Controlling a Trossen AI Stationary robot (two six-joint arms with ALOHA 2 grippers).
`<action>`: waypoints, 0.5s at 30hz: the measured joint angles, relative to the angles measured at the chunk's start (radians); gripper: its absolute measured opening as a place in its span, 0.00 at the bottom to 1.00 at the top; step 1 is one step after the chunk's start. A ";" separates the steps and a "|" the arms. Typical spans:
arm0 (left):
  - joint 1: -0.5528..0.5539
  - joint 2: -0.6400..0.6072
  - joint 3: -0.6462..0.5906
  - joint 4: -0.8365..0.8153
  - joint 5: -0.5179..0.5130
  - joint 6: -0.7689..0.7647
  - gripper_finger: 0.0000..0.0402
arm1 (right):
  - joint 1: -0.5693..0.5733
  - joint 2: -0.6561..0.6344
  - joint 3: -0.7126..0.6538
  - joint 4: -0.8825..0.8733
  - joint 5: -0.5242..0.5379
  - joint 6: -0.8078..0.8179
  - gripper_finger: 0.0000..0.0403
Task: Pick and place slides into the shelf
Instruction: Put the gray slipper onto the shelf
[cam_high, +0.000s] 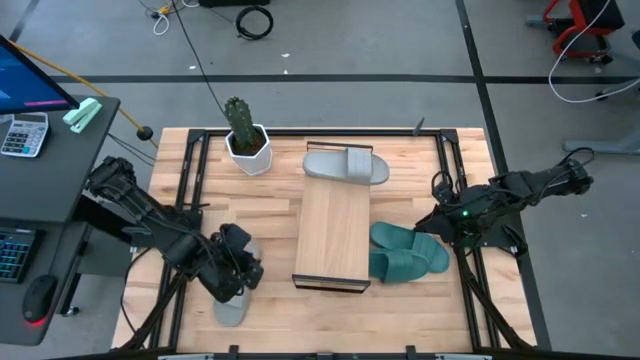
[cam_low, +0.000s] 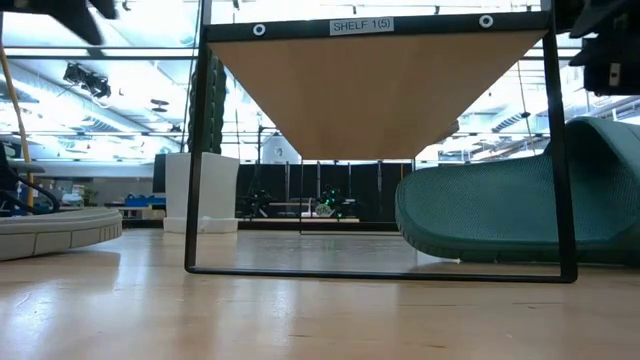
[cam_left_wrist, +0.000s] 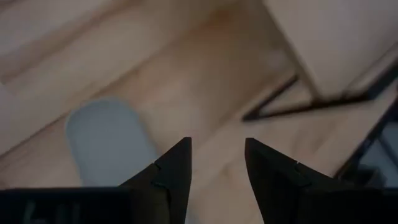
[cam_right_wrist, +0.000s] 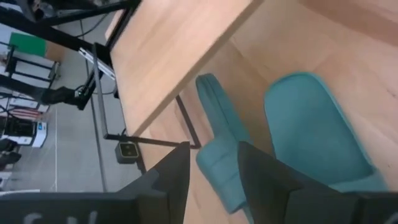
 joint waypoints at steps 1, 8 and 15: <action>0.000 0.000 0.000 0.000 0.030 0.026 0.38 | 0.007 0.001 -0.004 -0.001 0.007 0.011 0.35; 0.003 0.000 -0.060 0.013 0.196 0.140 0.38 | 0.065 0.017 -0.016 0.007 0.040 0.067 0.35; 0.003 0.000 -0.217 0.206 0.384 0.236 0.38 | 0.157 0.055 -0.016 0.030 0.039 0.118 0.35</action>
